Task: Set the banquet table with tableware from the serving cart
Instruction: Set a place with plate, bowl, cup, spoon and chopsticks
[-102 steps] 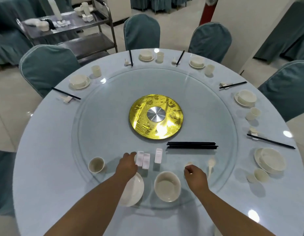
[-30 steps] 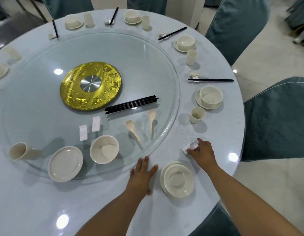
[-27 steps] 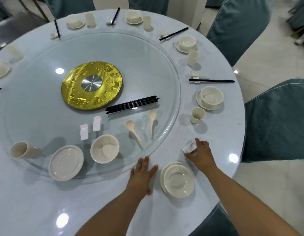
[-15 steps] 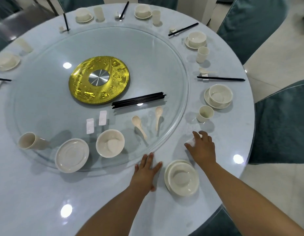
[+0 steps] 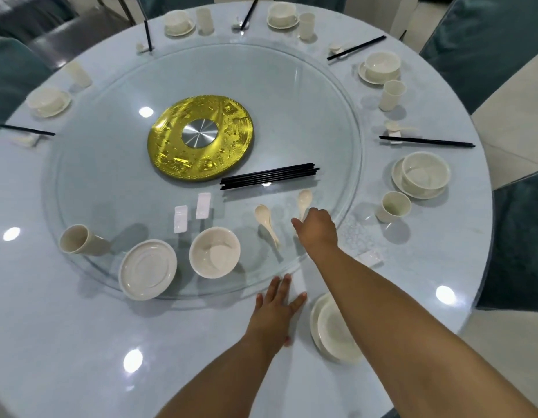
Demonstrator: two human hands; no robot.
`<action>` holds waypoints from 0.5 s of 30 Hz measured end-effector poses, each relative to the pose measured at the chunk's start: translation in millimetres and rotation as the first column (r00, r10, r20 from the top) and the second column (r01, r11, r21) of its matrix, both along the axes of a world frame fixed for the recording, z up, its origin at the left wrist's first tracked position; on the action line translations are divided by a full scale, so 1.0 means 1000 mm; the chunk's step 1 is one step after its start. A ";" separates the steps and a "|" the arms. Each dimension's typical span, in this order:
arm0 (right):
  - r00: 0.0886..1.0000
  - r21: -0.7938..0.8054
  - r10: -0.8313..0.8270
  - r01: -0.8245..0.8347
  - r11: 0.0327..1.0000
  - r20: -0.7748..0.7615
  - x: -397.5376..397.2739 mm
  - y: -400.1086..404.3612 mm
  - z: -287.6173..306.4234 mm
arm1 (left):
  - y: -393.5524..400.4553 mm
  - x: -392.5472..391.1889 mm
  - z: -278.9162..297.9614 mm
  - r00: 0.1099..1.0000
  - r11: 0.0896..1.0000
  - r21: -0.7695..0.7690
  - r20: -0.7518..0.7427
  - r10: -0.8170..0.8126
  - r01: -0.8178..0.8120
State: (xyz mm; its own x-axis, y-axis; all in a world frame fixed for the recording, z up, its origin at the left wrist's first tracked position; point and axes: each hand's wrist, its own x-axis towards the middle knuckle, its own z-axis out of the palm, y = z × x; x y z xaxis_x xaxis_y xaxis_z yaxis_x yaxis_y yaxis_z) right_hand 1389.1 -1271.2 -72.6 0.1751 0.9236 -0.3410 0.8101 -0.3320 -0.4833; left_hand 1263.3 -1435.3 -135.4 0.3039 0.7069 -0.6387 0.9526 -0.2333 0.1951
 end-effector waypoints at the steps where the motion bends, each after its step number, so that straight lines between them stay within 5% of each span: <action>1: 1.000 -0.010 0.002 -0.002 1.000 0.012 -0.001 0.001 -0.002 | 0.000 0.000 -0.002 1.000 1.000 0.004 -0.001 0.000 0.000; 15: 0.994 0.038 -0.047 0.044 0.998 0.096 0.082 -0.046 0.010 | 0.000 0.012 0.018 1.000 0.999 -0.042 -0.005 -0.024 0.023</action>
